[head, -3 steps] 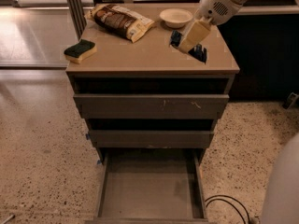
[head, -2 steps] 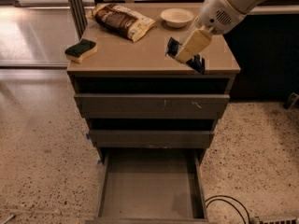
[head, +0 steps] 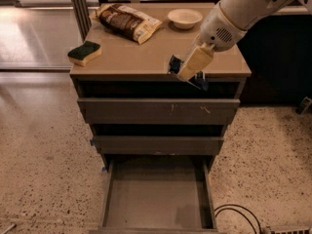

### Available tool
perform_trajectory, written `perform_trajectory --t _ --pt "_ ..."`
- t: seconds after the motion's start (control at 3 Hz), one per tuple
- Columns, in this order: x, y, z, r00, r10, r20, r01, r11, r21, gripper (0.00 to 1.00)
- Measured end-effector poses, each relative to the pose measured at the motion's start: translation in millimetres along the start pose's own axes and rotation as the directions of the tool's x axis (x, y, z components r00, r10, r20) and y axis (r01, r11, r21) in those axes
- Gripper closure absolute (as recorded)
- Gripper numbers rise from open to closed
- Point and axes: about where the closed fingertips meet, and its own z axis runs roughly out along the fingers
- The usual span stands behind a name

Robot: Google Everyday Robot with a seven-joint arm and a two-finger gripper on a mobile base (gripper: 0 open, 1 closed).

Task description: Place rxbar blueberry into bottom drawer

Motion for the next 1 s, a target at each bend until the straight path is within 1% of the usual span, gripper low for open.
perform_trajectory --t 0.33,0.67,1.0 --pt "12 14 22 1.0 0.023 -0.006 -0.023 0.9994 -0.026 1.0" --pt "27 44 63 0.999 0.048 -0.008 -0.048 0.9943 -0.095 1.0" --pt "42 93 116 0.998 0.054 -0.009 -0.055 0.9733 -0.223 1.0"
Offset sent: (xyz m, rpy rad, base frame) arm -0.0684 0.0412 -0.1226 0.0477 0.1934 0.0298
